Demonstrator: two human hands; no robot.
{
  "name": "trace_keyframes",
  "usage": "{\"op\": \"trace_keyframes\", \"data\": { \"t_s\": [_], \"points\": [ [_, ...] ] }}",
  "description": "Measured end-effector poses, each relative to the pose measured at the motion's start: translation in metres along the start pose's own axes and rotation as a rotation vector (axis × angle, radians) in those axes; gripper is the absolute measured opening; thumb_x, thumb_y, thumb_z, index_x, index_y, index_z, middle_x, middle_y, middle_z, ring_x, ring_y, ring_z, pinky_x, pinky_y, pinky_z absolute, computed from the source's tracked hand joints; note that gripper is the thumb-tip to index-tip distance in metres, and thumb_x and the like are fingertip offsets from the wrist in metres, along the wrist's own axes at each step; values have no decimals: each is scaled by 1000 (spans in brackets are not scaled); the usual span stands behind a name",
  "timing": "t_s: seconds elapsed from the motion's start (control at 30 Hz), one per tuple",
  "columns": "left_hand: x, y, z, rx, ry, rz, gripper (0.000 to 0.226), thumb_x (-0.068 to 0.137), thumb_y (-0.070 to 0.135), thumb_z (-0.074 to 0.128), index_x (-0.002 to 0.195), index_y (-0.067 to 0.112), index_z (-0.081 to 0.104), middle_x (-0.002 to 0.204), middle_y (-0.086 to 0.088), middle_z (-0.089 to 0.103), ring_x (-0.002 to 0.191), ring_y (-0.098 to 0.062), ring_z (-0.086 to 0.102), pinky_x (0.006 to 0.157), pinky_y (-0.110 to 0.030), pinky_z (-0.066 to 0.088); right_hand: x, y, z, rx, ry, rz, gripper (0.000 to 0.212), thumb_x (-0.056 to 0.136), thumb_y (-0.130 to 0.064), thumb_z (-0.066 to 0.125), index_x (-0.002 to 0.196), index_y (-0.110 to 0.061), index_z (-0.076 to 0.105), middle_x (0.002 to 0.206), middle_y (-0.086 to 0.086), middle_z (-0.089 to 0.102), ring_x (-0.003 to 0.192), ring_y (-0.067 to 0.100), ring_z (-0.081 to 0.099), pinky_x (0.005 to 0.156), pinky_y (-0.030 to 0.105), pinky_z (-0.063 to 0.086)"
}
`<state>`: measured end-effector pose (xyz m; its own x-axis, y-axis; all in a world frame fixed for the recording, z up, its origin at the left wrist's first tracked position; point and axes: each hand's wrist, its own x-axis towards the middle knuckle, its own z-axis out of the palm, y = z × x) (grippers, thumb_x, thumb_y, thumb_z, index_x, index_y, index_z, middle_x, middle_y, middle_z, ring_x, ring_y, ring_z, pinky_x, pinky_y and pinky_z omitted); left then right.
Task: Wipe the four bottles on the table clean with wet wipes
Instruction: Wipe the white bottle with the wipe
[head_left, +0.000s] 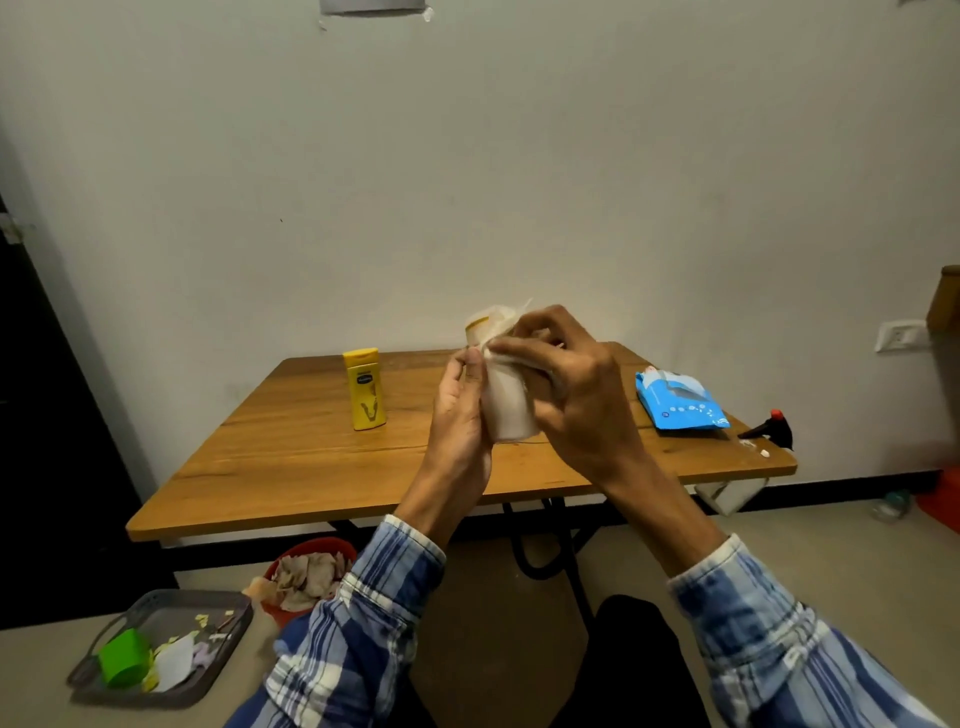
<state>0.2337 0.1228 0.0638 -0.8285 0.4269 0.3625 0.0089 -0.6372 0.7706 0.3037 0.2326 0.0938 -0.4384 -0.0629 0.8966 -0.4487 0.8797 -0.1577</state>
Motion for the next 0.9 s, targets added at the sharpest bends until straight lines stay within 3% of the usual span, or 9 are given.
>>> {"op": "trace_keyframes", "data": {
  "t_s": [0.2, 0.4, 0.6, 0.77, 0.9],
  "points": [
    [4, 7, -12, -6, 112, -26, 42, 105, 28, 49, 139, 5, 42, 95, -6, 74, 82, -19, 73, 68, -35, 63, -46, 3, 0, -77, -245, -91, 26, 85, -11, 62, 108, -11, 73, 118, 7, 59, 103, 16, 59, 81, 20, 56],
    [4, 2, -9, 0, 22, -37, 44, 103, 14, 53, 143, 1, 40, 107, -12, 73, 87, -20, 74, 64, -31, 61, -12, 13, 0, -82, -100, 26, 29, 85, -3, 72, 113, -10, 72, 119, 9, 54, 105, 18, 58, 85, 23, 55],
    [10, 14, -24, 22, 125, 8, 52, 94, 4, 64, 141, 2, 43, 103, -9, 78, 94, -24, 75, 76, -41, 64, -43, 13, 15, -121, -182, -35, 31, 82, 0, 71, 112, -8, 72, 117, 9, 59, 102, 20, 61, 82, 30, 60],
    [9, 11, -16, 18, 183, 42, 54, 87, -2, 70, 136, 4, 48, 107, -7, 77, 100, -23, 75, 73, -37, 62, -45, 14, 30, -128, 78, 155, 32, 82, 3, 66, 113, -5, 71, 120, 12, 59, 109, 25, 60, 83, 35, 60],
    [9, 10, -10, 75, 189, 102, 56, 84, -8, 72, 134, 3, 50, 114, -11, 73, 99, -20, 75, 71, -30, 61, -54, 3, 45, -270, 4, -61, 30, 84, 0, 67, 114, -4, 69, 116, 19, 63, 106, 33, 62, 83, 38, 60]
  ]
}}
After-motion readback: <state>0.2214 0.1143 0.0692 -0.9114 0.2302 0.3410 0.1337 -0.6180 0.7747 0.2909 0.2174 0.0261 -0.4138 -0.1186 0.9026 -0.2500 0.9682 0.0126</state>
